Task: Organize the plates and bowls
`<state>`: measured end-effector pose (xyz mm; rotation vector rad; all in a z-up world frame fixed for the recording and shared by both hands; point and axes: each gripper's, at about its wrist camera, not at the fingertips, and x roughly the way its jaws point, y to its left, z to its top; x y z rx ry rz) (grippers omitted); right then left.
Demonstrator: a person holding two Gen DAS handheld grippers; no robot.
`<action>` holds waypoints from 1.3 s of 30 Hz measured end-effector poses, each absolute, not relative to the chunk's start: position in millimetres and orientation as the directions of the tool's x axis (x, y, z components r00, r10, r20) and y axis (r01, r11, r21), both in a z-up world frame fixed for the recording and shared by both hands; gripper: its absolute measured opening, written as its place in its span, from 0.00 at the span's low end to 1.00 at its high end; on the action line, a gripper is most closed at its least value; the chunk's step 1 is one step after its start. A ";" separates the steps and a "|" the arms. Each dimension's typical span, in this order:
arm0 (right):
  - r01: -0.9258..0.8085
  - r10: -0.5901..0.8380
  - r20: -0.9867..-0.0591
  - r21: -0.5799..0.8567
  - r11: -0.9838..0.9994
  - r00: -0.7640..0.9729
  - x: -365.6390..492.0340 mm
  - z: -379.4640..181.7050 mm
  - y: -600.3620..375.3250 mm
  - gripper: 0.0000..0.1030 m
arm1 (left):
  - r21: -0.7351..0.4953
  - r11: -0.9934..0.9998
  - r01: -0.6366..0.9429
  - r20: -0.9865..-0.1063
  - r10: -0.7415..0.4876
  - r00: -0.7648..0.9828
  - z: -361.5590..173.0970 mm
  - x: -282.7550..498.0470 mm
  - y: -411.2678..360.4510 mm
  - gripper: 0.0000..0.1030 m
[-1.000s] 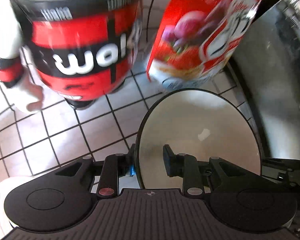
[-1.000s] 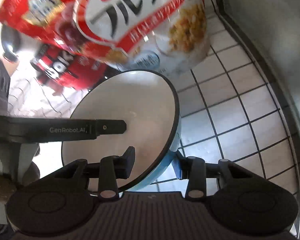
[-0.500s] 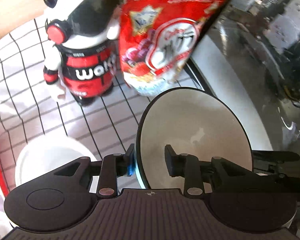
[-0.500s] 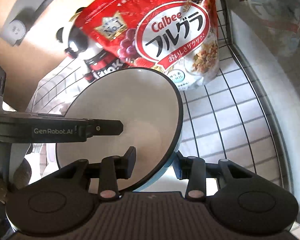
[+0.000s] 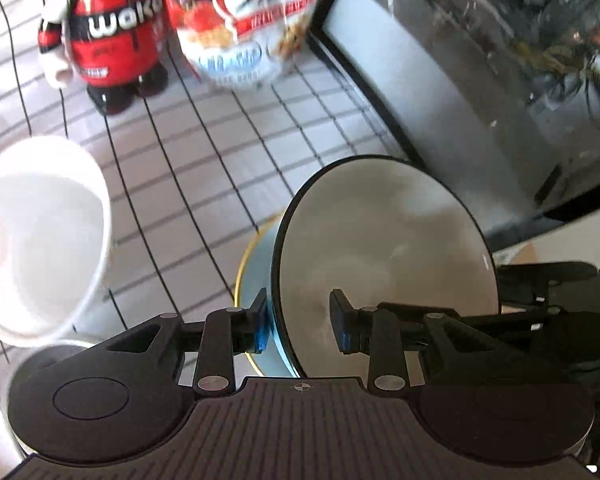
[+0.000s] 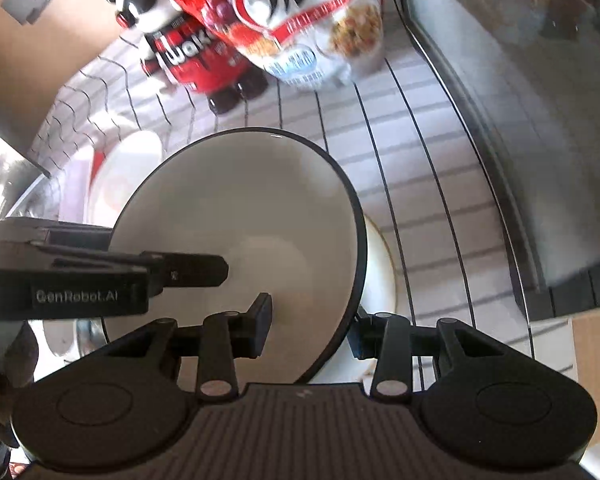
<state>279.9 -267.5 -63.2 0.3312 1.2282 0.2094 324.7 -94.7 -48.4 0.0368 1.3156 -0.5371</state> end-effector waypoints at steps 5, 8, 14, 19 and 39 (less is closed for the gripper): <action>0.026 0.335 -0.890 0.360 0.933 0.308 277.0 -76.8 -266.6 0.38 | -0.260 0.886 0.383 -0.933 -0.334 0.138 -62.6 318.1 -92.3 0.31; 0.016 0.333 -0.891 0.355 0.935 0.309 277.0 -80.6 -264.7 0.38 | -0.252 0.892 0.376 -0.936 -0.323 0.140 -68.7 316.3 -91.3 0.27; -0.016 0.309 -0.890 0.323 0.946 0.334 278.6 -79.5 -264.5 0.38 | -0.263 0.899 0.351 -0.933 -0.330 0.144 -72.8 318.2 -89.0 0.24; -0.028 0.317 -0.888 0.327 0.945 0.332 280.3 -78.8 -266.5 0.39 | -0.271 0.898 0.348 -0.933 -0.334 0.134 -71.7 317.9 -87.0 0.23; -0.041 0.318 -0.886 0.324 0.945 0.338 279.7 -69.2 -273.2 0.38 | -0.289 0.903 0.319 -0.920 -0.354 0.169 -58.2 315.0 -73.1 0.21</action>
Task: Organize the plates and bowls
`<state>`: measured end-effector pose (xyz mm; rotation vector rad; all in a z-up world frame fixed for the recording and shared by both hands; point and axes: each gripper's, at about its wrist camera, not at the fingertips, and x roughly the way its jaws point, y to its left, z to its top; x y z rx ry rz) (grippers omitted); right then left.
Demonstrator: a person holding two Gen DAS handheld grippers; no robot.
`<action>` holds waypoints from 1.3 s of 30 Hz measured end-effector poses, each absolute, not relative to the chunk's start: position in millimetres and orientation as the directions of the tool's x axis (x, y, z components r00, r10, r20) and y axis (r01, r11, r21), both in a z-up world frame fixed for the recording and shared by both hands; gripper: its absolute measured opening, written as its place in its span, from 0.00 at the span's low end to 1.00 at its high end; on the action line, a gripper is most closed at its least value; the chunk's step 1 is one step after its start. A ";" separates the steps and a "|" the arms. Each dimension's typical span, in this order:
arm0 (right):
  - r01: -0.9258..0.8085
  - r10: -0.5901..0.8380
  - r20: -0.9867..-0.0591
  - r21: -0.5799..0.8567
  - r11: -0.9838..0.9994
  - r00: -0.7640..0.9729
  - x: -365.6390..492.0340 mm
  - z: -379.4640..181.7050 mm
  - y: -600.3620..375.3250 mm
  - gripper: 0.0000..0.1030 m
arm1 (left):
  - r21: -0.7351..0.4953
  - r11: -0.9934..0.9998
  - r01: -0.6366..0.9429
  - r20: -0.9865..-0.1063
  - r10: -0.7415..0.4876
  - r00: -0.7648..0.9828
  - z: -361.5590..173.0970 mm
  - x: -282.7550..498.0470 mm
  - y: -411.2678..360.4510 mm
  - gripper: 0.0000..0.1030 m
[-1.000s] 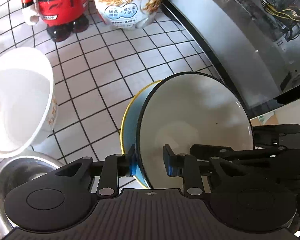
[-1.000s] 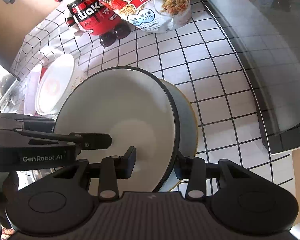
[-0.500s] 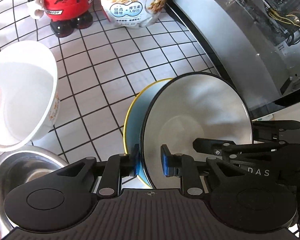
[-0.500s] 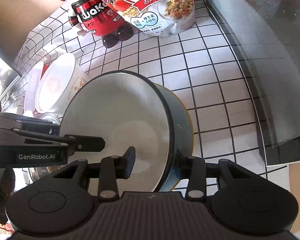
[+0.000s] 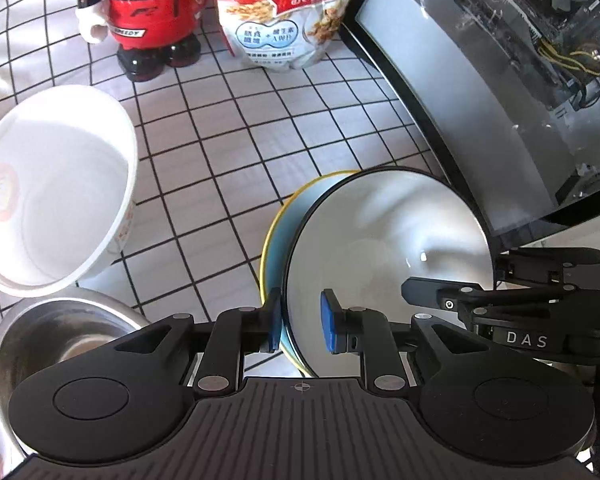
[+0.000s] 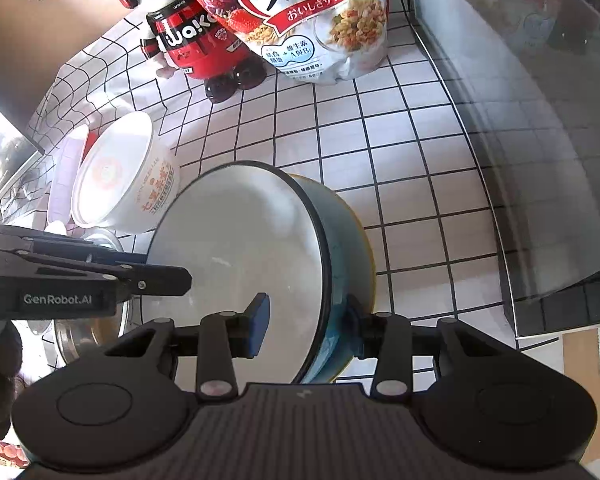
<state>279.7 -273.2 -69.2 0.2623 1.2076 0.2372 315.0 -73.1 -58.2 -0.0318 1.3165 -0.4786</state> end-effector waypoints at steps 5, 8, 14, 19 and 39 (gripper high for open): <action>-0.035 0.311 -0.885 0.319 0.947 0.346 279.8 -66.2 -275.0 0.38 | -0.306 0.903 0.303 -0.913 -0.368 0.175 -56.8 313.7 -69.0 0.21; -0.032 0.306 -0.885 0.315 0.949 0.352 279.1 -63.2 -276.2 0.38 | -0.311 0.903 0.297 -0.911 -0.373 0.178 -55.5 313.5 -66.8 0.21; -0.052 0.260 -0.877 0.262 0.964 0.404 275.9 -50.4 -275.3 0.39 | -0.327 0.899 0.291 -0.901 -0.390 0.190 -49.3 313.9 -61.3 0.19; -0.045 0.249 -0.870 0.254 0.966 0.426 277.3 -45.3 -280.3 0.40 | -0.324 0.897 0.299 -0.898 -0.391 0.200 -47.1 312.6 -63.0 0.19; -0.102 0.340 -0.811 0.333 0.937 0.475 351.8 -18.8 -193.3 0.59 | -0.336 0.942 0.016 -0.787 -0.290 0.544 -6.6 354.9 86.3 0.20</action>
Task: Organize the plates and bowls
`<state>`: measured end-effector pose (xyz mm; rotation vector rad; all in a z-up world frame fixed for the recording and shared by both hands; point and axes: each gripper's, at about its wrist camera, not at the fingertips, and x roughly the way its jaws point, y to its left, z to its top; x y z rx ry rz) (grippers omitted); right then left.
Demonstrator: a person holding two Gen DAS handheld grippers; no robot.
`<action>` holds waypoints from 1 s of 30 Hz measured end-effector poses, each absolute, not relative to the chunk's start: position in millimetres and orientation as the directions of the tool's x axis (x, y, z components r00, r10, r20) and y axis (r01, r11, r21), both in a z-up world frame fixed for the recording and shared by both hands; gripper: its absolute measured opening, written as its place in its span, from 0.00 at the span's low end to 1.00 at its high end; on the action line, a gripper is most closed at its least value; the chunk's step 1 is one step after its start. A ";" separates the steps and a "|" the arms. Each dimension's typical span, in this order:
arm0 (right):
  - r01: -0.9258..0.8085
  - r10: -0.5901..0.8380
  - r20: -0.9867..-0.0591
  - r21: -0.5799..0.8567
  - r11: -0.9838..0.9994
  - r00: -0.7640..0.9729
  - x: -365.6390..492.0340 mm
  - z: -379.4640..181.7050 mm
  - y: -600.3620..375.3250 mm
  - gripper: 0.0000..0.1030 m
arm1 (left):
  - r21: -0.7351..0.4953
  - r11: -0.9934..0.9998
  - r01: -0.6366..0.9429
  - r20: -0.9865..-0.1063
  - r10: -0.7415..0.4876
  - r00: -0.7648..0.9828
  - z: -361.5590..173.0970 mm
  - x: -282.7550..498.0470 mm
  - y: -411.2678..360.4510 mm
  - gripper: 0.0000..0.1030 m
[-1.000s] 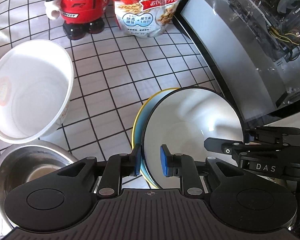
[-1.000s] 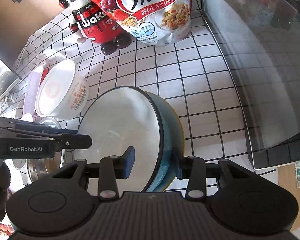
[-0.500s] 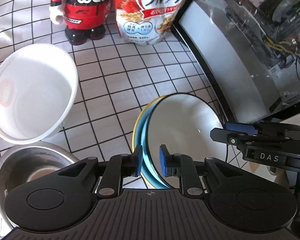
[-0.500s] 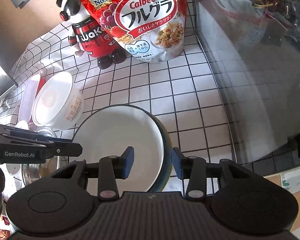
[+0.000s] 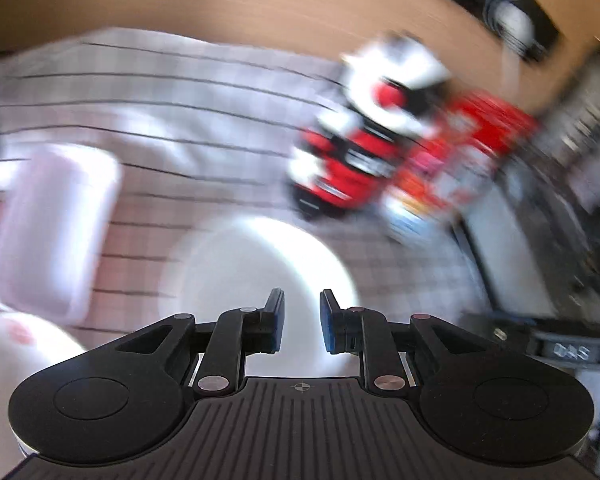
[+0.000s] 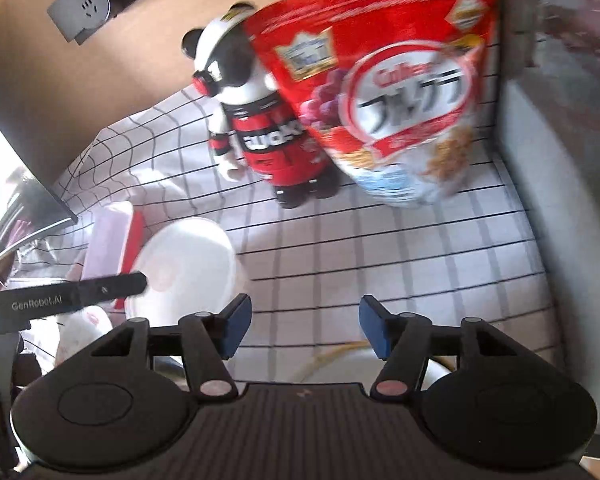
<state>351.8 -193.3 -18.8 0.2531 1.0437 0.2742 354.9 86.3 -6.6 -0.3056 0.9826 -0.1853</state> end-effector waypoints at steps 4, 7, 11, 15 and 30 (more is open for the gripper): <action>-0.095 0.363 -0.828 0.358 0.929 0.428 375.0 -32.8 -165.9 0.59 | -0.337 0.937 -0.092 -0.803 -0.235 0.548 -16.7 369.4 125.1 0.21; -0.085 0.370 -0.845 0.367 0.926 0.385 389.1 -48.3 -147.1 0.59 | -0.335 0.934 -0.128 -0.818 -0.221 0.531 -29.0 377.5 138.5 0.21; -0.044 0.374 -0.870 0.381 0.924 0.323 406.9 -72.4 -130.9 0.59 | -0.335 0.932 -0.138 -0.843 -0.231 0.487 -47.2 387.5 134.6 0.21; -0.034 0.384 -0.884 0.389 0.920 0.266 414.8 -93.7 -116.2 0.58 | -0.322 0.935 -0.147 -0.867 -0.229 0.443 -65.8 394.9 130.6 0.21; -0.142 0.309 -0.807 0.276 0.951 0.503 340.7 2.4 -180.8 0.30 | -0.440 0.891 0.113 -0.793 -0.444 0.417 17.3 363.1 44.8 0.24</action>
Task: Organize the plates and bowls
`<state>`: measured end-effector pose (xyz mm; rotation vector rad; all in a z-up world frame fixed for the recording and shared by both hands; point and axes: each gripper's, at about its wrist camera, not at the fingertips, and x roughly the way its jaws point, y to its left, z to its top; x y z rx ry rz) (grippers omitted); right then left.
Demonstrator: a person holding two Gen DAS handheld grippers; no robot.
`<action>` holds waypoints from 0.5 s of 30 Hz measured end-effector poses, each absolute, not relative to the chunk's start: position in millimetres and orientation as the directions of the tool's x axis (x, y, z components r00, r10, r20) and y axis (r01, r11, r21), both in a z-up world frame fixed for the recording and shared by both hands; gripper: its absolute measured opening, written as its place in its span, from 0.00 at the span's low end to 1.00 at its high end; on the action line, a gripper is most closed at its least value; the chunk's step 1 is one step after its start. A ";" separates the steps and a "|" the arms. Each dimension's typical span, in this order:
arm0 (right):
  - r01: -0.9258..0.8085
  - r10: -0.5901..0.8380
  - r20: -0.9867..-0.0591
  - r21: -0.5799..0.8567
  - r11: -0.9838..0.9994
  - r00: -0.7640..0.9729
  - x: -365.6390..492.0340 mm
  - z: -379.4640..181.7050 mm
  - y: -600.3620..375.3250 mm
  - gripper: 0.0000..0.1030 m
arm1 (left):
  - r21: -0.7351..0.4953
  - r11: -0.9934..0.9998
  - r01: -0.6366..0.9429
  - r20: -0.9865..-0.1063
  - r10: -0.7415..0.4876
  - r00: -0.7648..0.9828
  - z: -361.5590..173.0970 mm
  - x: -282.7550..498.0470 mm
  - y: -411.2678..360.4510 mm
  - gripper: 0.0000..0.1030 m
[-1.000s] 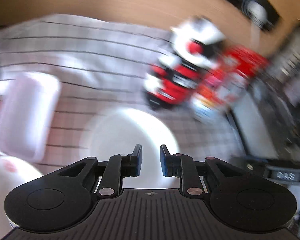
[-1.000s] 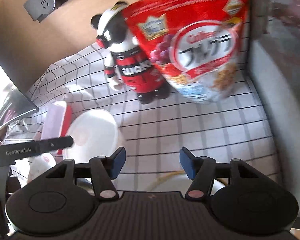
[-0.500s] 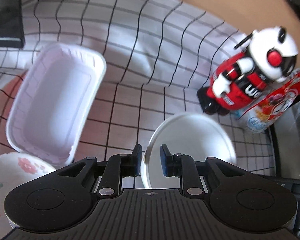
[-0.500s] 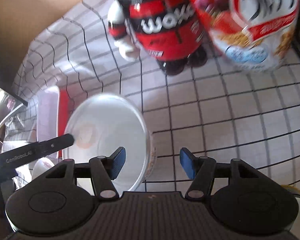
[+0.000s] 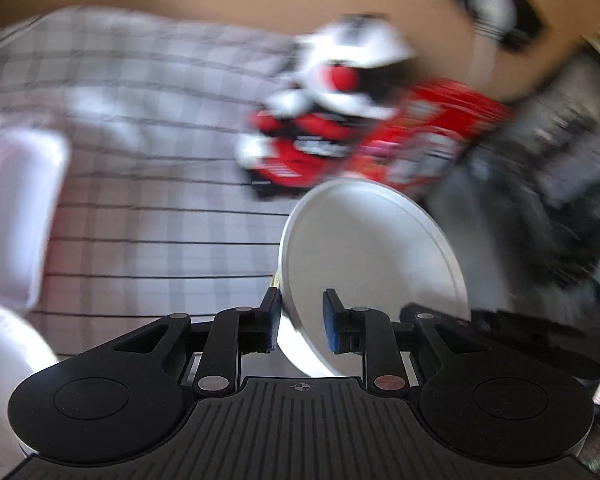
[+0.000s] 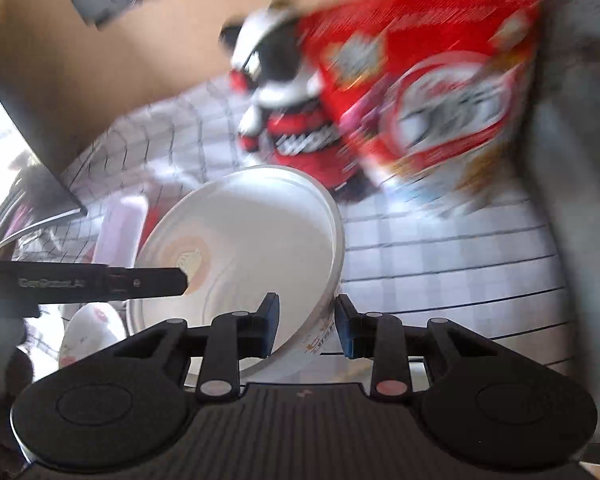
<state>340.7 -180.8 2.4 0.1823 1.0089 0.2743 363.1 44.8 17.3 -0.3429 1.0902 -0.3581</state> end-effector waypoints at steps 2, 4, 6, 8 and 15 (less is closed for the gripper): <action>-0.117 0.282 -0.797 0.261 0.958 0.535 327.4 16.8 -202.3 0.31 | -0.435 0.881 0.188 -0.786 -0.473 0.399 33.7 353.5 18.3 0.24; -0.077 0.258 -0.792 0.260 0.963 0.553 312.7 26.6 -226.1 0.32 | -0.425 0.869 0.252 -0.786 -0.493 0.373 42.7 344.3 -5.9 0.24; -0.044 0.238 -0.792 0.259 0.965 0.563 299.5 30.2 -246.2 0.32 | -0.425 0.856 0.294 -0.794 -0.509 0.332 43.9 335.5 -24.7 0.24; -0.018 0.223 -0.797 0.257 0.966 0.561 286.4 28.9 -262.7 0.32 | -0.439 0.843 0.309 -0.808 -0.521 0.274 37.5 326.7 -38.0 0.24; 0.014 0.208 -0.837 0.249 0.968 0.505 265.4 -14.7 -278.8 0.32 | -0.429 0.853 0.296 -0.859 -0.487 0.159 -23.1 312.5 -55.8 0.26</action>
